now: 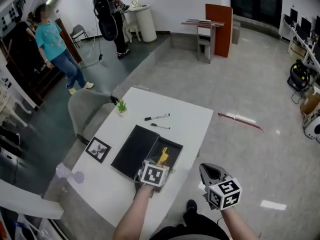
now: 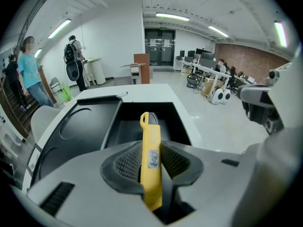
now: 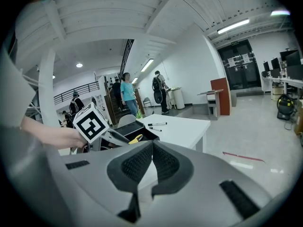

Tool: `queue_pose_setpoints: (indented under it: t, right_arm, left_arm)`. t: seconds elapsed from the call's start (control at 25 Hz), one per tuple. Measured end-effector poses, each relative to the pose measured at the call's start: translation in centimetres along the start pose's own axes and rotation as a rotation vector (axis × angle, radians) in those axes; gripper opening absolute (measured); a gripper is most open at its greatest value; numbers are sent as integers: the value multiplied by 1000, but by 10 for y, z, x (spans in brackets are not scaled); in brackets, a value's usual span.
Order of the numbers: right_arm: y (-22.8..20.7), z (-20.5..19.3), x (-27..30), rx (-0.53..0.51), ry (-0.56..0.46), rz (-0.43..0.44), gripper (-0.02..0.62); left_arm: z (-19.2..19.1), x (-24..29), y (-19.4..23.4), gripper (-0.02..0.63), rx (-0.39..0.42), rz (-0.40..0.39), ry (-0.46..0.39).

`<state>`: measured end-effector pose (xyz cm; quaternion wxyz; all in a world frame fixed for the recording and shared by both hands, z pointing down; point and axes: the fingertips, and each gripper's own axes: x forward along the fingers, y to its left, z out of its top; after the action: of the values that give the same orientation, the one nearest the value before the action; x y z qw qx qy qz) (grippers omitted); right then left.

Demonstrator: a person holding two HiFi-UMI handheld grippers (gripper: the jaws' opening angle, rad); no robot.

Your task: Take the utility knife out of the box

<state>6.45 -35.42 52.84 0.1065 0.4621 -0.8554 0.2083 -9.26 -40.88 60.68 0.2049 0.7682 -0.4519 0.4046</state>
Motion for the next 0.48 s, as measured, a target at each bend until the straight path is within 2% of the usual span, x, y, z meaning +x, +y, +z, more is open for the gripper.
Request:
queue_pose_setpoints:
  t: [0.2,0.48]
  right_arm:
    - [13,6,3,-20,-14,22,2]
    - [28,15,0,-46,-34,46,0]
  left_arm:
    - [6,-20,-2,118,-39,-5,-66]
    - [21,-55,0,117,-111,13,-220]
